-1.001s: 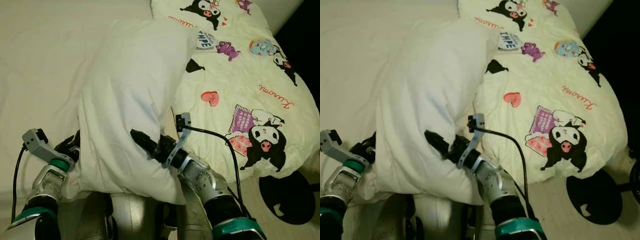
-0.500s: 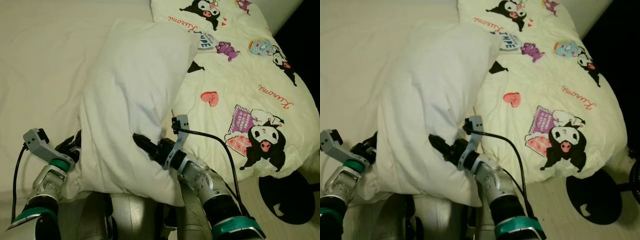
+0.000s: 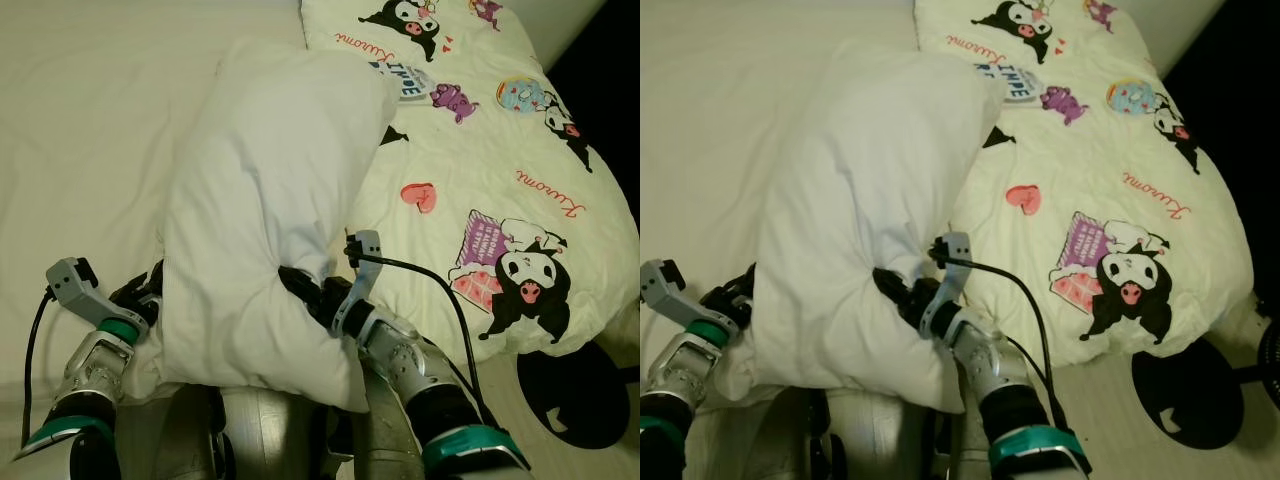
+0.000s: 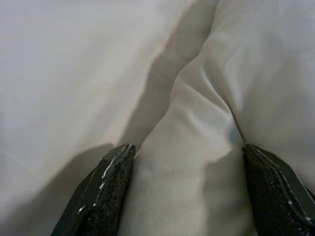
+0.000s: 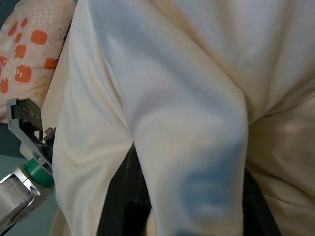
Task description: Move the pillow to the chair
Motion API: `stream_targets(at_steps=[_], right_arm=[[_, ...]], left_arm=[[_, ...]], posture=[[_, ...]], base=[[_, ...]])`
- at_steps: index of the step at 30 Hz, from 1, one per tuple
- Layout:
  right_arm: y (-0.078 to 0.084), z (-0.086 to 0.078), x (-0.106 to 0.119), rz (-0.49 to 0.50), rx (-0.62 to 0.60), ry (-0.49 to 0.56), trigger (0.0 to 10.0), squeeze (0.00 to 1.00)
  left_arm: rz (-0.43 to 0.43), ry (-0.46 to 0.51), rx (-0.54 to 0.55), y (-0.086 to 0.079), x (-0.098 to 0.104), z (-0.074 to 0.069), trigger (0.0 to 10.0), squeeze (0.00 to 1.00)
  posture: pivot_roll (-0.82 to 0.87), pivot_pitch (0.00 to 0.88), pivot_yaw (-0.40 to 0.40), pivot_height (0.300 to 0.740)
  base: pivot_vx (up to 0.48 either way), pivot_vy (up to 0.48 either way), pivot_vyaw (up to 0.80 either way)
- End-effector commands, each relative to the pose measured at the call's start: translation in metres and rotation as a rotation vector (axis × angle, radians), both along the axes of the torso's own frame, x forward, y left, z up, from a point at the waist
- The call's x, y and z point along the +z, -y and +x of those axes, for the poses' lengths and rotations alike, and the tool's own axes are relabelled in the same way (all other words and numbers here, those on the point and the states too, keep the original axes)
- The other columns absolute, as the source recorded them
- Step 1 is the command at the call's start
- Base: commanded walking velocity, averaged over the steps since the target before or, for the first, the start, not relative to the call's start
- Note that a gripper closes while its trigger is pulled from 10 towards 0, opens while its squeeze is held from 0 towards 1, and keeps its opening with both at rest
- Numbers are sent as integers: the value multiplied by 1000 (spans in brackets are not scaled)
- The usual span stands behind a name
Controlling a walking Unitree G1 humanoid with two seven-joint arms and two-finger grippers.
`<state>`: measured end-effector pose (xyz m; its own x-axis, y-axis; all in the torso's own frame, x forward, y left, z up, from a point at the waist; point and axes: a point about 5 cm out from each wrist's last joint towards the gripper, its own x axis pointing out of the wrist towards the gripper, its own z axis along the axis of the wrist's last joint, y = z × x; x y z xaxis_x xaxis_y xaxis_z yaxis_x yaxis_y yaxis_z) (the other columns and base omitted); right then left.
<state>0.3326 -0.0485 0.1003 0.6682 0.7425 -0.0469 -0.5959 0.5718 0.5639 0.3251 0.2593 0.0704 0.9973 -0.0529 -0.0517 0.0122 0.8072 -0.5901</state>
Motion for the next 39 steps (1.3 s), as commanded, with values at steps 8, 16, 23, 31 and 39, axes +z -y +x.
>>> stream_targets(at_steps=[8,16,23,31,39], right_arm=[[-11,-14,-22,-24,65,-111,0,0],[36,12,4,26,-55,-48,0,0],[94,15,4,24,-143,-70,0,0],[119,-11,-40,-103,-201,-212,0,0],[111,-27,-65,-136,-184,-292,0,0]], left_arm=[[-1,-91,-48,12,-19,-8,10000,0],[-93,-34,-12,-2,-8,-6,10000,0],[-212,5,-78,-5,-3,-7,10000,0],[-210,28,-143,22,1,6,10000,0],[-460,228,-246,34,36,24,10000,1000]], posture=[[-35,258,-77,610],[-34,257,-74,610],[-42,250,-63,610],[-62,259,-45,610],[-55,266,-40,610]], base=[[0,0,0],[0,0,0],[0,0,0],[0,0,0],[0,0,0]])
